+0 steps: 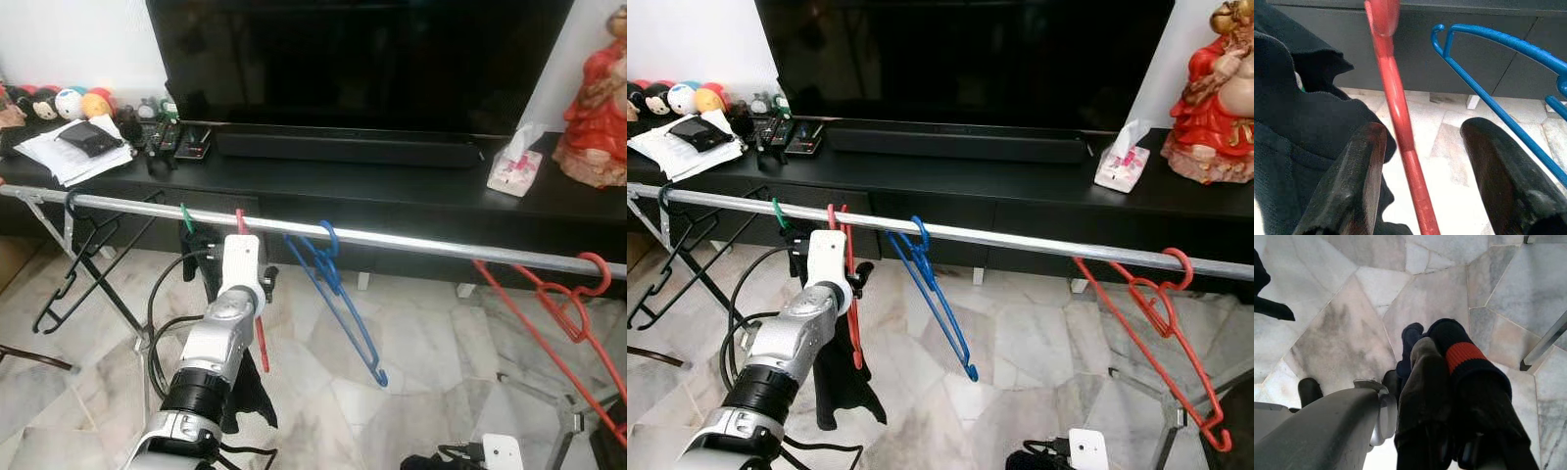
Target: Hang hanger
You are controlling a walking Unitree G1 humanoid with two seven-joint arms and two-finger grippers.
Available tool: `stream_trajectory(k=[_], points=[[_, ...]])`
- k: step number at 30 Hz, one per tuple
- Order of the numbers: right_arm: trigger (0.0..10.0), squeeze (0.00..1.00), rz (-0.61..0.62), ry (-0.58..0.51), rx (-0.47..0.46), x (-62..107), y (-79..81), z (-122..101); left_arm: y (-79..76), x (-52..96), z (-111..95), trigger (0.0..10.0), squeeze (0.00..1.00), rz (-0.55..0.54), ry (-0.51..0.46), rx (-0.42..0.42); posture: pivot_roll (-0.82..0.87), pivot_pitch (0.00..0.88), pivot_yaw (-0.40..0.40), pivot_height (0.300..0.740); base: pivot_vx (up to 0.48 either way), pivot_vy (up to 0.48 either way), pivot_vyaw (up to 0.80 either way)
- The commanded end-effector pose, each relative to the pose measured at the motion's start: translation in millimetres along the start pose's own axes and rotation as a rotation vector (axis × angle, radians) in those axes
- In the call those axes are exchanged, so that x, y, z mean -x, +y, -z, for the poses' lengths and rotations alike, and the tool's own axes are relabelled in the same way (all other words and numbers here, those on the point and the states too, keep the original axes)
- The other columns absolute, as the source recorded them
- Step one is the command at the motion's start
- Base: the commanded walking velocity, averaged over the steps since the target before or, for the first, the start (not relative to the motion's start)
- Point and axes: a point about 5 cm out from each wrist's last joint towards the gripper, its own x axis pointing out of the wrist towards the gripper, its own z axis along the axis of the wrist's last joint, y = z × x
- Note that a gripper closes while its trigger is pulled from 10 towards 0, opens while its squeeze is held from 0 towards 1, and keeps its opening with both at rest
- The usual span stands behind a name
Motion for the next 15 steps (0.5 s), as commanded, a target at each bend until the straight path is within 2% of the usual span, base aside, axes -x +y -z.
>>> stream_trajectory(k=[1, 5, 7, 8, 9, 10, 11, 12, 13, 15], points=[[10.0, 0.0, -0.005, -0.022, -0.004, -2.5, 6.9, -5.2, 1.4, -2.4, -0.1, 10.0, 0.0, -0.026, -0.005, -0.036, -0.17, 0.007, 0.007, 0.74, 0.0, 0.0, 0.0], [10.0, 0.0, -0.014, -0.027, -0.002, -4.8, 16.6, -7.8, 6.6, -4.3, 3.6, 10.0, 0.0, -0.064, -0.006, -0.052, -0.17, 0.008, 0.007, 0.74, 0.0, 0.0, 0.0], [10.0, 0.0, -0.015, -0.028, -0.002, -5.0, 17.8, -8.1, 8.1, -4.6, 4.3, 9.6, 0.0, -0.074, -0.006, -0.062, -0.17, 0.008, 0.007, 0.74, 0.0, 0.0, 0.0], [10.0, 0.0, -0.016, -0.028, -0.003, -5.2, 18.3, -8.4, 8.6, -4.9, 4.5, 8.9, 0.0, -0.078, -0.007, -0.062, -0.17, 0.007, 0.007, 0.74, 0.0, 0.0, 0.0], [10.0, 0.0, -0.017, -0.029, -0.002, -5.5, 19.0, -8.9, 9.4, -5.2, 4.7, 7.5, 0.0, -0.084, -0.01, -0.059, -0.17, 0.007, 0.007, 0.74, 0.0, 0.0, 0.0], [10.0, 0.0, -0.017, -0.03, -0.003, -5.6, 19.1, -9.3, 9.6, -5.6, 4.6, 5.1, 0.0, -0.087, -0.013, -0.056, -0.17, 0.007, 0.007, 0.74, 0.0, 0.0, 0.0], [10.0, 0.0, -0.017, -0.031, -0.004, -5.6, 18.9, -9.5, 9.6, -6.2, 4.7, 4.1, 0.0, -0.088, -0.014, -0.052, -0.17, 0.006, 0.007, 0.74, 0.0, 0.0, 0.0], [10.0, 0.0, -0.017, -0.031, -0.004, -5.6, 18.9, -9.5, 9.6, -6.2, 4.7, 4.1, 0.0, -0.088, -0.014, -0.052, -0.17, 0.006, 0.007, 0.74, 0.0, 0.0, 0.0], [10.0, 0.0, -0.017, -0.031, -0.004, -5.5, 17.9, -9.7, 9.7, -6.4, 4.8, 0.0, 0.0, -0.088, -0.015, -0.047, -0.17, 0.006, 0.007, 0.74, 0.0, 0.0, 0.0], [10.0, 0.0, -0.015, -0.032, -0.005, -5.3, 16.3, -9.8, 9.6, -6.8, 5.1, 0.0, 0.0, -0.089, -0.016, -0.047, -0.17, 0.006, 0.007, 0.74, 0.0, 0.0, 0.0]])
